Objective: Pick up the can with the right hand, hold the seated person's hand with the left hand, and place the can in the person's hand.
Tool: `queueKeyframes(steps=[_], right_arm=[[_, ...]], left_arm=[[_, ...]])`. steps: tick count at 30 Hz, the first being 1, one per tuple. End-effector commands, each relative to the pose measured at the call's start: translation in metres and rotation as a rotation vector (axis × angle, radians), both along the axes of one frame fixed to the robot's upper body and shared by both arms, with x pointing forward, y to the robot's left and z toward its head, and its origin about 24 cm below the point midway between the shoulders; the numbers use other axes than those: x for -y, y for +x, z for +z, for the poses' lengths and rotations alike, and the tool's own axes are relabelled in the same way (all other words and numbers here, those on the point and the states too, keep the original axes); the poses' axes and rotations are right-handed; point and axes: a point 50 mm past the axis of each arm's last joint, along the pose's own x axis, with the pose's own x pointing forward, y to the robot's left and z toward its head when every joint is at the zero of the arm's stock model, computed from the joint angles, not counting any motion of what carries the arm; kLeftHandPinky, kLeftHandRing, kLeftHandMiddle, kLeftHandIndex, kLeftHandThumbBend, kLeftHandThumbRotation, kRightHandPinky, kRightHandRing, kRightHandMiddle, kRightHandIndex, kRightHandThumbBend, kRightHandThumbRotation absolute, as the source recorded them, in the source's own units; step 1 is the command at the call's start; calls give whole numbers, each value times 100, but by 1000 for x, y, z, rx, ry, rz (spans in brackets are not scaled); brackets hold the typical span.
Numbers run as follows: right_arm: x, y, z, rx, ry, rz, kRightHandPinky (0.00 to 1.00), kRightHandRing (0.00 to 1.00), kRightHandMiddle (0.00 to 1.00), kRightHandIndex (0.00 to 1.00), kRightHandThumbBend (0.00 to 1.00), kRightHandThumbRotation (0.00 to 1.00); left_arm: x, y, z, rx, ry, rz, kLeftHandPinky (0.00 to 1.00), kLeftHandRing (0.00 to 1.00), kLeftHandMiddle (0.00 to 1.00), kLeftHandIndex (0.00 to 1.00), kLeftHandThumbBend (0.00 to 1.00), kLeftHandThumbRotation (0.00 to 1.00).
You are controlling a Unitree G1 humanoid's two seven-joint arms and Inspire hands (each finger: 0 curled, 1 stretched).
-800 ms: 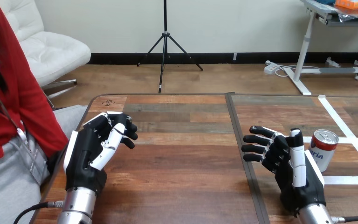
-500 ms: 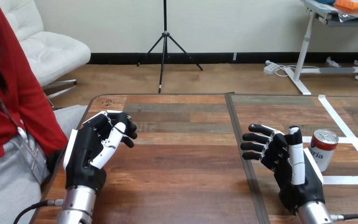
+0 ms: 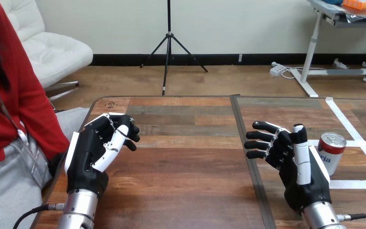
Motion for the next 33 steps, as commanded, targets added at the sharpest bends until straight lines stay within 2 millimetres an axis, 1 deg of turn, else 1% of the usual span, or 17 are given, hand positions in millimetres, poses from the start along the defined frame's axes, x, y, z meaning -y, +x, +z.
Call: queueKeyframes(steps=[1, 11, 17, 23, 29, 33], right_arm=[[-2, 14, 18, 76, -7, 9, 58, 63, 67, 70, 73, 100], [-1, 14, 18, 66, 0, 10, 59, 64, 66, 69, 75, 100], [0, 16, 22, 86, -17, 22, 59, 64, 67, 69, 76, 100], [5, 22, 34, 136, -101, 16, 62, 66, 68, 69, 78, 100], [13, 32, 52, 191, -192, 13, 65, 68, 69, 70, 77, 100], [22, 39, 66, 233, -302, 5, 65, 69, 70, 71, 78, 100]], left_arm=[[3, 20, 23, 92, 30, -30, 33, 44, 47, 47, 31, 35], [3, 20, 23, 93, 35, -30, 33, 44, 47, 46, 32, 35], [3, 19, 22, 90, 27, -28, 33, 44, 46, 46, 32, 35], [4, 19, 22, 93, 22, -31, 33, 44, 46, 46, 33, 34], [4, 19, 22, 88, 8, -34, 33, 44, 46, 45, 33, 33], [4, 19, 22, 89, 14, -34, 33, 44, 46, 45, 33, 33]])
